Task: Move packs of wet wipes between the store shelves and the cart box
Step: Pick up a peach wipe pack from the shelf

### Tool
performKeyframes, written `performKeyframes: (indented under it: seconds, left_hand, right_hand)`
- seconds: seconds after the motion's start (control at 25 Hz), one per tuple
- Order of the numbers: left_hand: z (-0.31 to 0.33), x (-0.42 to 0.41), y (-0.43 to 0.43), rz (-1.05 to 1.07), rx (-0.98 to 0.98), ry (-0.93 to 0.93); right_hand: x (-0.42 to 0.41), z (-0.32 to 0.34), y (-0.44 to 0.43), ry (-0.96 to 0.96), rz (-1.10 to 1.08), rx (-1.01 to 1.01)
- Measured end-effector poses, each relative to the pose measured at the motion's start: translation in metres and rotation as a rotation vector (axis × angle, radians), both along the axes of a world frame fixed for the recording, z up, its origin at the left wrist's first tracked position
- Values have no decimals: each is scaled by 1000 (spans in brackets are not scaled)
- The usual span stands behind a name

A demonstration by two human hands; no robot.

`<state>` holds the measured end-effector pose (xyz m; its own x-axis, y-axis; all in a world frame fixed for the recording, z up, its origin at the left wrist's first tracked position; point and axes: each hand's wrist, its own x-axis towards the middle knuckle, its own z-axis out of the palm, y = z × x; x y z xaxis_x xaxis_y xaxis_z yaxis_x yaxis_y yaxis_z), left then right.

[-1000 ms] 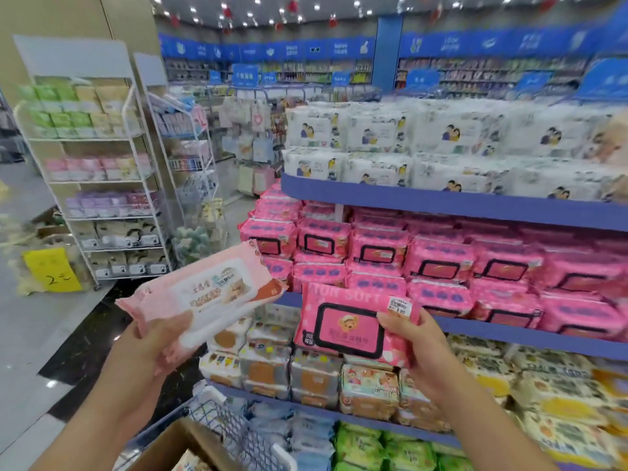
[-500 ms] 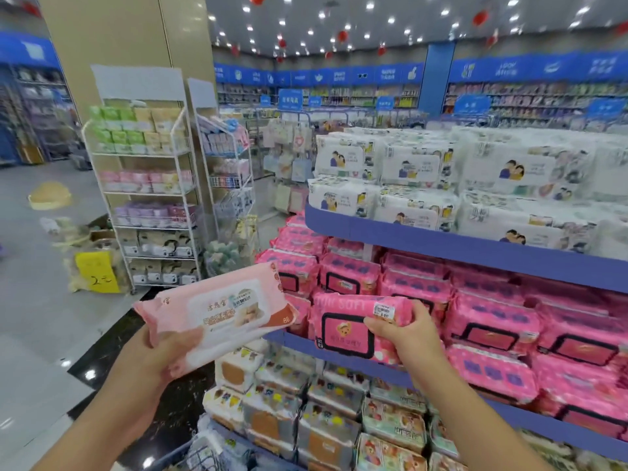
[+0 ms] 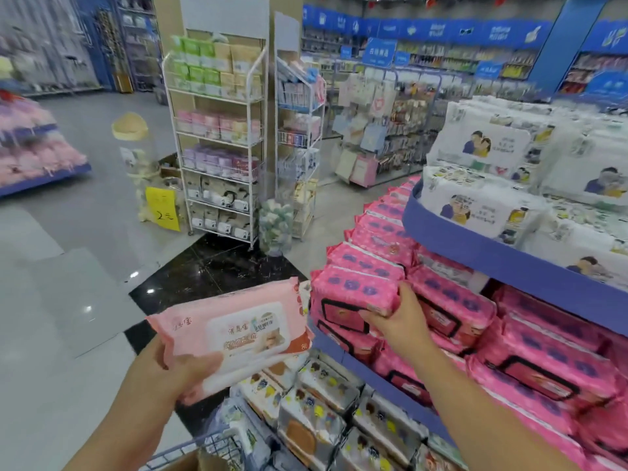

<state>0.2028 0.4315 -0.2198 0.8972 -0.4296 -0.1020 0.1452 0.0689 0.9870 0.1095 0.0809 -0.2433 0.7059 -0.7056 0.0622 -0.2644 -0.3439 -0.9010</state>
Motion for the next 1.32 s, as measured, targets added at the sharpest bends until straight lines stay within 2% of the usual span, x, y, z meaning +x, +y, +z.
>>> performKeyframes:
  seconds: [0.24, 0.64, 0.72, 0.76, 0.88, 0.96, 1.12, 1.32]
  left_hand:
    - [-21, -8, -20, 122, 20, 62]
    - [-5, -14, -67, -74, -42, 91]
    - [-3, -12, -77, -137, -44, 97]
    - [-3, -12, -85, -173, -56, 103]
    - [9, -24, -117, -302, -104, 96]
    - [19, -40, -146, -420, -149, 50]
    - [69, -90, -210, -605, -248, -1]
    - [137, -185, -281, -895, -240, -120]
  right_hand:
    - [5, -34, 0, 16, 3, -66]
    - [-24, -7, 17, 57, -78, -172]
    - [-37, 2, 18, -26, -86, -158]
    - [-44, 7, 18, -84, -91, -90]
    - [-73, 29, 16, -190, -45, 259]
    - [-101, 46, 7, -212, -13, 405]
    - [-179, 94, -20, -286, -6, 355]
    - [-306, 149, -41, -450, -173, 247]
